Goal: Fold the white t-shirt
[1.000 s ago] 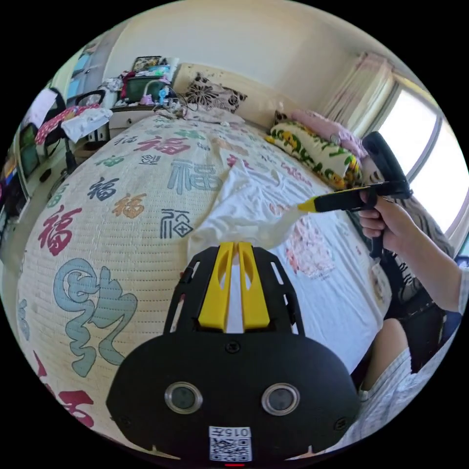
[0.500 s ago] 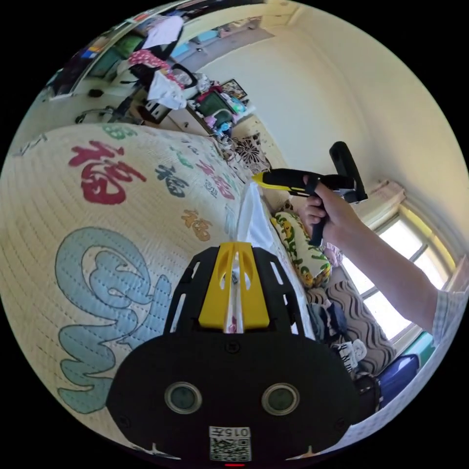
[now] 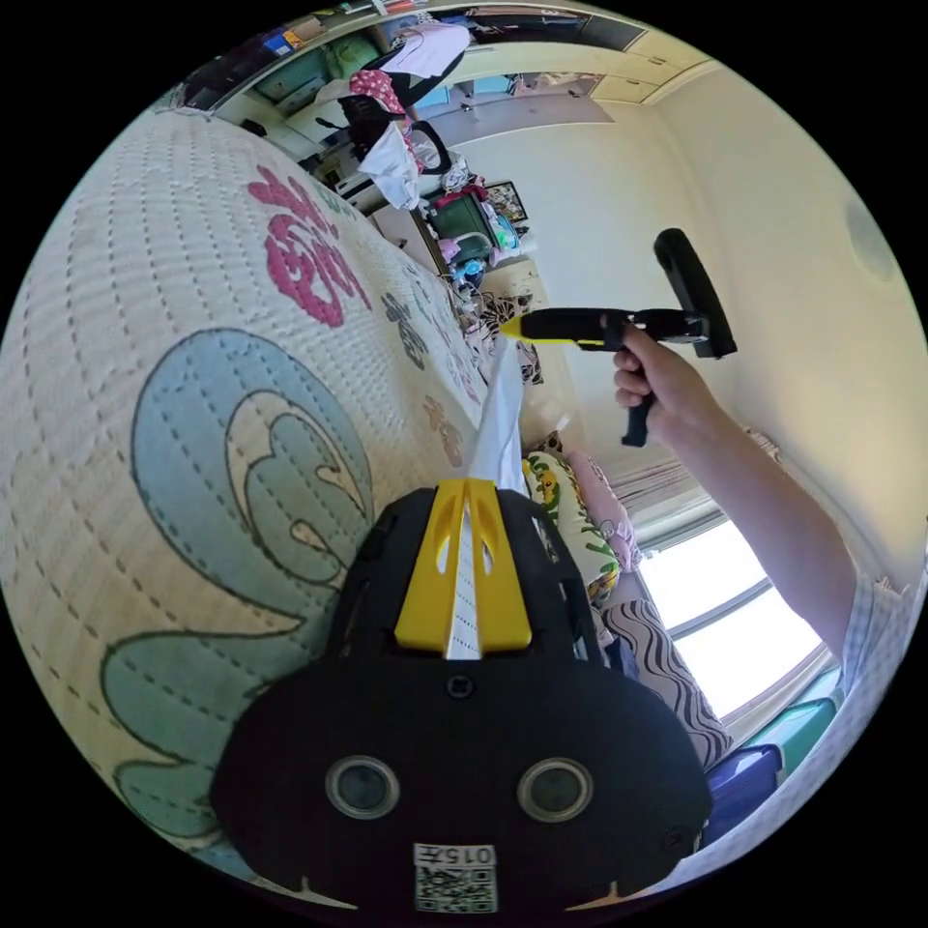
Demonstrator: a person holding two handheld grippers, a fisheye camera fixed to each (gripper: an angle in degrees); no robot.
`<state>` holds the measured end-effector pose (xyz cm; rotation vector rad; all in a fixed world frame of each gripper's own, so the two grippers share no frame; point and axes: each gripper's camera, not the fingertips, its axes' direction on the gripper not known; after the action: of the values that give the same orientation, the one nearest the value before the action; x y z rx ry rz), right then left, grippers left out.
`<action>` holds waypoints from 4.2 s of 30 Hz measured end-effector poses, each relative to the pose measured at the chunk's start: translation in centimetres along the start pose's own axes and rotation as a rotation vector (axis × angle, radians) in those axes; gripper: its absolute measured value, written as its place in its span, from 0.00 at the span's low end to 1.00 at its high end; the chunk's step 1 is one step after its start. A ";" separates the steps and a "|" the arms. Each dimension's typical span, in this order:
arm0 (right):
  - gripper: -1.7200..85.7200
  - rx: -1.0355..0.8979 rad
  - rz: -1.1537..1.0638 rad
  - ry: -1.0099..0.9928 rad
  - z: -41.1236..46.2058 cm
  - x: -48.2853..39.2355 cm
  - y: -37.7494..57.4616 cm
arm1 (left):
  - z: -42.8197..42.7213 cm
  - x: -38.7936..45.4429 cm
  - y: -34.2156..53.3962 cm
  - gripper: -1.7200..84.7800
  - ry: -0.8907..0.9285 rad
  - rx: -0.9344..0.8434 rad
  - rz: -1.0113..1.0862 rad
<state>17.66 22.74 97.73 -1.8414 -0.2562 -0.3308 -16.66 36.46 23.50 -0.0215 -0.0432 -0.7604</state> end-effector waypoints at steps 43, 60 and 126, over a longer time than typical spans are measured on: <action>0.11 -0.119 1.215 -0.473 32.6 -21.7 84.4 | 8.6 38.3 -5.9 0.13 -0.660 -0.840 0.221; 0.02 -0.118 1.086 -0.533 45.4 -25.9 87.9 | 24.3 52.5 -14.5 0.02 -0.940 -1.207 0.442; 0.06 0.500 1.436 -0.376 78.8 -10.8 88.5 | 85.8 86.7 -8.6 0.07 -0.428 -0.968 1.239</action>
<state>45.11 72.60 -6.70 -1.1795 0.6810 0.9875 37.43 -26.43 113.31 -1.0401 -0.0543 0.5337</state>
